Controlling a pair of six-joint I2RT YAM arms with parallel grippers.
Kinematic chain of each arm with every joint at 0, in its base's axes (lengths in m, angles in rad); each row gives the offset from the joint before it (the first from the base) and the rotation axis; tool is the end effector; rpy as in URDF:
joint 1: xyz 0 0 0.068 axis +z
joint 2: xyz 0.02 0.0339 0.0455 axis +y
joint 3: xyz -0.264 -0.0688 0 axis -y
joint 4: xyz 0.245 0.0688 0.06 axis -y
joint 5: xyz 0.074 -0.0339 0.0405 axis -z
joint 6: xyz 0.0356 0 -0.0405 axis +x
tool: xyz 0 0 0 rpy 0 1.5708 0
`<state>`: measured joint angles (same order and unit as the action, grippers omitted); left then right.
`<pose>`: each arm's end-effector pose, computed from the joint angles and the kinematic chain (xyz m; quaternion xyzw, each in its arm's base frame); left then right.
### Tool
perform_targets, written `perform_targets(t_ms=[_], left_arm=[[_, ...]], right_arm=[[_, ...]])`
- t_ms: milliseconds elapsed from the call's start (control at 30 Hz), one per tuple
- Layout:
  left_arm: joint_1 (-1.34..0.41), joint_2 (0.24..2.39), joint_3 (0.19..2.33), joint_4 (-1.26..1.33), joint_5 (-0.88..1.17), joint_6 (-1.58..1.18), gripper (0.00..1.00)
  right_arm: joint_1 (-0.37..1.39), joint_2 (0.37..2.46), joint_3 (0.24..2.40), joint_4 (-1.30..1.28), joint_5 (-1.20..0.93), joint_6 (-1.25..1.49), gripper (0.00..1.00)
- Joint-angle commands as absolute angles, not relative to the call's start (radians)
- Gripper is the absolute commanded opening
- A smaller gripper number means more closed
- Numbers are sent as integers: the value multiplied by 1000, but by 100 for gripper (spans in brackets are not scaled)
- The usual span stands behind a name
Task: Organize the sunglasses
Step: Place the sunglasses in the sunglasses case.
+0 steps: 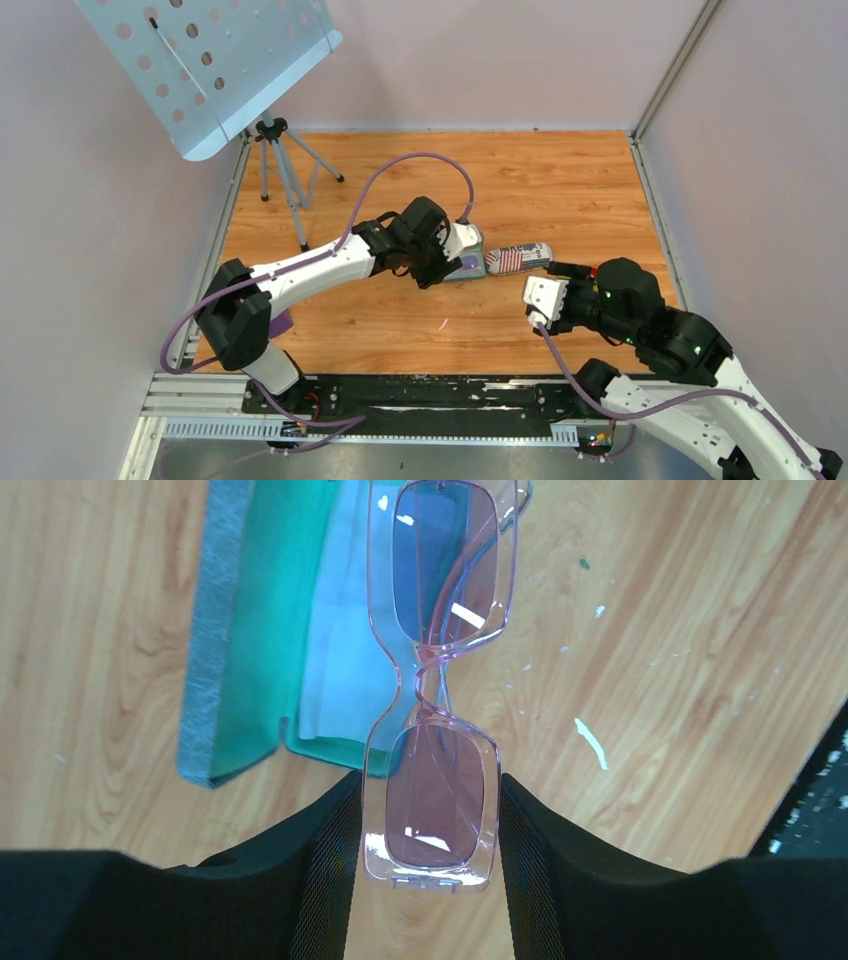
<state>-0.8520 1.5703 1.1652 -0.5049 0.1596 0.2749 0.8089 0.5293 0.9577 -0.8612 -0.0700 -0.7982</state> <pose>0.2168 -0.2564 0.2499 0.5255 0.7833 -0.1643 0.2886 0.0600 0.0665 0.3572 -0.6191 0.5709 0.0324 0.5383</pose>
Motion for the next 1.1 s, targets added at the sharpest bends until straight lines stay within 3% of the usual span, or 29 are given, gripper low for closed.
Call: perform_targets(t_ms=[0,233,1067], left_arm=[[-851,1591,1200,-428,114,388,39],[-853,1612,1137,-309,118,481,39],[-853,1793,1177,-307,62,615,39]], right_arm=[[775,560,967,-892,-87,-556,71],[594,651,1090,-874,-307,-313,72],[566,646,1051,-851,-273,-334,72]])
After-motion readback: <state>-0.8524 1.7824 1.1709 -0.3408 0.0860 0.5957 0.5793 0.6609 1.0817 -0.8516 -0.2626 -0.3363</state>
